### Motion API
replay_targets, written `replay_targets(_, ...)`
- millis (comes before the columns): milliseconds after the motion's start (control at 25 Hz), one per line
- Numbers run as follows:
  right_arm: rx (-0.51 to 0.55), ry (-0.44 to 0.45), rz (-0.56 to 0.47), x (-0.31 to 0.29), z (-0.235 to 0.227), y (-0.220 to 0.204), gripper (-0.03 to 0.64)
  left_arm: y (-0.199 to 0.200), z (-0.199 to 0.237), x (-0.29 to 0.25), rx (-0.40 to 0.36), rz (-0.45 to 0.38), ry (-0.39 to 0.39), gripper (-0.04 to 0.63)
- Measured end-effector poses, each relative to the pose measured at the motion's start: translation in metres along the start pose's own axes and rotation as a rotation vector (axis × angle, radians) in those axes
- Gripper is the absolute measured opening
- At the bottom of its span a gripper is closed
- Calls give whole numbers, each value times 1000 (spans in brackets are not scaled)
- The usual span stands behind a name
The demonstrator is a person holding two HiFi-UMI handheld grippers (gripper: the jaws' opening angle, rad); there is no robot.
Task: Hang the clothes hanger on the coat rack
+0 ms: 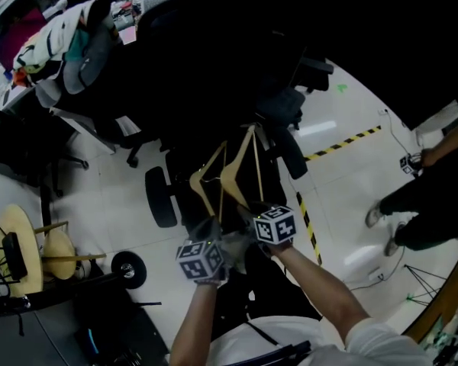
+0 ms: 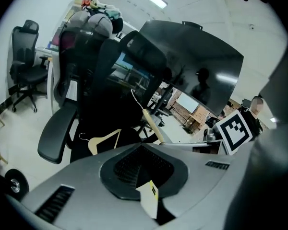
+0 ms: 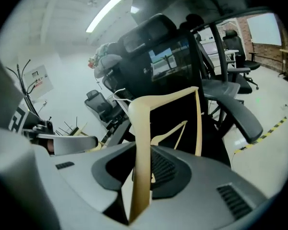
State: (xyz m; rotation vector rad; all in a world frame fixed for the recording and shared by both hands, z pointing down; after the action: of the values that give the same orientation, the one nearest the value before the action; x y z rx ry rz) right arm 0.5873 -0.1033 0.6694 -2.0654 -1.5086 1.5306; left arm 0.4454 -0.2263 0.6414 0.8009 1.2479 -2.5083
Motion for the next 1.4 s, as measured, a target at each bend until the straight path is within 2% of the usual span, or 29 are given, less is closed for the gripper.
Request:
replay_targets(280, 85, 56, -64, 62, 43, 27, 109, 23, -30, 44, -64, -59, -28, -11)
replay_targets(520, 78, 134, -110, 118, 56, 40, 109, 34, -78, 62, -123, -108, -50, -11)
replay_targets(800, 86, 316, -154, 164, 83, 38, 109, 28, -113, 113, -134, -233, 19, -11)
replay_targets(1000, 116, 429, -135, 187, 109, 31, 109, 21, -131, 163, -113, -325, 75, -11)
replay_targets(1280, 192, 607, -104, 204, 166, 22, 109, -1, -146, 248, -65, -456, 189, -11)
replay_targets(1400, 227, 669, -94, 207, 194, 18, 109, -12, -147, 292, -49, -518, 264, -11)
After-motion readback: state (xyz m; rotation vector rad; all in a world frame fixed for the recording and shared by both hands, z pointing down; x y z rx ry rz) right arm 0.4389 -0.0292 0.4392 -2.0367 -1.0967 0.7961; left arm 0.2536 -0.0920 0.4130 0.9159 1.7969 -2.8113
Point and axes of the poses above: the fingertips, and each gripper's own axes: x backward along the fingers, z to its left, y out of its top, the point moved 9 cm from there along x, backward along the fingers, and after that the axes turned 2 degrees about y, right-handed, at the moved point
